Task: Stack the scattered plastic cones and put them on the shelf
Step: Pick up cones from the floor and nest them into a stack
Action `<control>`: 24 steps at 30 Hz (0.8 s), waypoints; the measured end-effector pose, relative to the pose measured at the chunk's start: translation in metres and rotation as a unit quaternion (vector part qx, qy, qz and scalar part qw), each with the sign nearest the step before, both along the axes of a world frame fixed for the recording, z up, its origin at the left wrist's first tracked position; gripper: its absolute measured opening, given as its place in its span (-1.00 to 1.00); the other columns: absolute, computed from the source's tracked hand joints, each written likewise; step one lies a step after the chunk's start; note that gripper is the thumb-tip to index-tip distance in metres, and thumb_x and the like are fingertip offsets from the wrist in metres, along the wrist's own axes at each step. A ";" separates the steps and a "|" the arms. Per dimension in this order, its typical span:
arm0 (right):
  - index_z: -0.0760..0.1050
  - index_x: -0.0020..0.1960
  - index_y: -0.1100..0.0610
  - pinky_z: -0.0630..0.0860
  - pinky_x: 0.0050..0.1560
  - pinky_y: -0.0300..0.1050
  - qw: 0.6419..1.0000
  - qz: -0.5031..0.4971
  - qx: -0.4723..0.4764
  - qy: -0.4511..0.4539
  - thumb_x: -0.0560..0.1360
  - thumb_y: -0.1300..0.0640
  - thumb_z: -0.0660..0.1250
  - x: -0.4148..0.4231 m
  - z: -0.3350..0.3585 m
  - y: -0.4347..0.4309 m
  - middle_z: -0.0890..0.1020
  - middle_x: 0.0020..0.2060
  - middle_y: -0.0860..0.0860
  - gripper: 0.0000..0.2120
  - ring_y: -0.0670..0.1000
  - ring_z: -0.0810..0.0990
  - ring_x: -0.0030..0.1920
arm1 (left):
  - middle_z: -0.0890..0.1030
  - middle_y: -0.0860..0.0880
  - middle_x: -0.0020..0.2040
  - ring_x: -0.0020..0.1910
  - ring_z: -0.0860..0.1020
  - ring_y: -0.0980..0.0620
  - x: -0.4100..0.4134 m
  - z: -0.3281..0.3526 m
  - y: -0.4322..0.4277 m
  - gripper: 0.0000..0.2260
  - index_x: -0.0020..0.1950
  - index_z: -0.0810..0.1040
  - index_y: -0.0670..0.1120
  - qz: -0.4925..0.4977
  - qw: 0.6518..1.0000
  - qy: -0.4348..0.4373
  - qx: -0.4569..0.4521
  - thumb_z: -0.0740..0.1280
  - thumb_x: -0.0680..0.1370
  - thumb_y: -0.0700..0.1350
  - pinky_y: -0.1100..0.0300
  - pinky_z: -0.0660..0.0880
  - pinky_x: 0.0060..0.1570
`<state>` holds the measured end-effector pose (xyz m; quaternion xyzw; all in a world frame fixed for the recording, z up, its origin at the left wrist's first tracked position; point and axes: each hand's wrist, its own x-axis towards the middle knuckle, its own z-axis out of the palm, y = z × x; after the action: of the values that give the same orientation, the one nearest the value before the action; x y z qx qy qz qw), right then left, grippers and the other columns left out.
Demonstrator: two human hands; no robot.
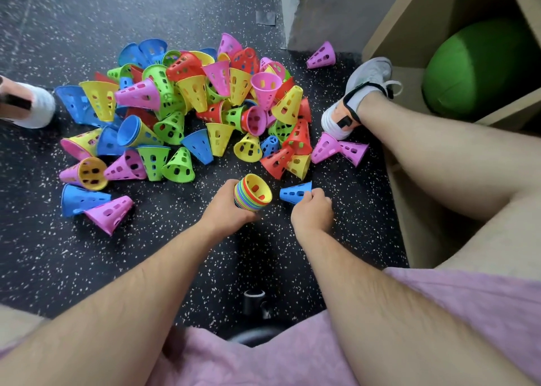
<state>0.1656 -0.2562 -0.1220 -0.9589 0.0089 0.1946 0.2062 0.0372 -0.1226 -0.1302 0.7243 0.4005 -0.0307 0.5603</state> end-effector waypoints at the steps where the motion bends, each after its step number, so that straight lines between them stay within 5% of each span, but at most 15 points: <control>1: 0.46 0.20 0.12 0.52 0.13 0.08 0.999 0.028 0.002 -0.024 0.69 0.04 0.06 -0.002 0.001 -0.001 0.49 0.16 0.09 -0.74 0.14 0.49 0.14 | 0.61 0.01 0.02 -0.02 0.62 0.05 0.000 0.000 0.000 -0.43 0.23 0.41 0.06 0.003 1.000 0.002 0.000 0.62 0.35 -0.17 0.12 0.59 -0.01; 6: 0.47 0.13 0.08 0.48 -0.02 -0.04 0.984 0.110 0.090 -0.105 0.69 0.03 0.09 -0.007 0.009 0.002 0.40 0.12 0.05 -0.79 0.10 0.46 0.01 | 0.61 -0.01 0.02 -0.02 0.63 0.02 -0.004 -0.002 0.005 -0.40 0.25 0.42 0.01 0.018 1.000 0.018 0.004 0.63 0.32 -0.14 0.05 0.60 0.02; 10: 0.50 0.20 0.06 0.49 0.06 0.01 0.973 0.146 0.118 -0.133 0.69 0.01 0.10 -0.006 0.016 0.013 0.48 0.14 0.08 -0.75 0.11 0.45 0.11 | 0.60 -0.01 0.02 -0.03 0.61 0.05 -0.006 -0.001 0.010 -0.44 0.23 0.43 -0.01 0.041 0.999 0.023 0.004 0.61 0.34 -0.17 0.16 0.52 -0.08; 14: 0.51 0.25 0.04 0.44 0.14 0.01 0.963 0.199 0.140 -0.118 0.69 -0.01 0.09 -0.010 0.026 0.029 0.56 0.18 0.06 -0.71 0.12 0.42 0.19 | 0.62 -0.02 0.03 -0.03 0.63 0.01 -0.006 0.002 0.011 -0.43 0.21 0.44 0.01 0.060 0.998 0.022 0.007 0.60 0.28 -0.15 0.01 0.60 0.05; 20: 0.54 0.21 0.05 0.41 0.23 0.00 0.909 0.371 0.181 -0.067 0.65 -0.01 0.20 -0.023 0.020 0.032 0.61 0.09 -0.01 -0.76 0.06 0.43 0.18 | 0.64 -0.01 -0.02 -0.09 0.64 0.01 -0.003 0.007 0.010 -0.50 0.18 0.45 -0.01 0.081 0.997 -0.005 0.005 0.56 0.33 -0.23 0.08 0.58 -0.05; 24: 0.50 0.21 0.01 0.47 0.16 -0.02 0.933 0.300 0.198 -0.021 0.64 -0.08 0.16 -0.012 0.017 0.037 0.59 0.05 -0.06 -0.74 -0.01 0.48 0.15 | 0.63 0.00 -0.02 -0.08 0.64 0.02 -0.002 0.007 0.012 -0.48 0.17 0.45 -0.01 0.081 0.997 -0.002 0.008 0.57 0.31 -0.24 0.08 0.58 -0.03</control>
<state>0.1540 -0.2194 -0.1052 -0.8604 -0.3223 0.2252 0.3241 0.0347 -0.1106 -0.1228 0.6938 0.4572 0.0194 0.5560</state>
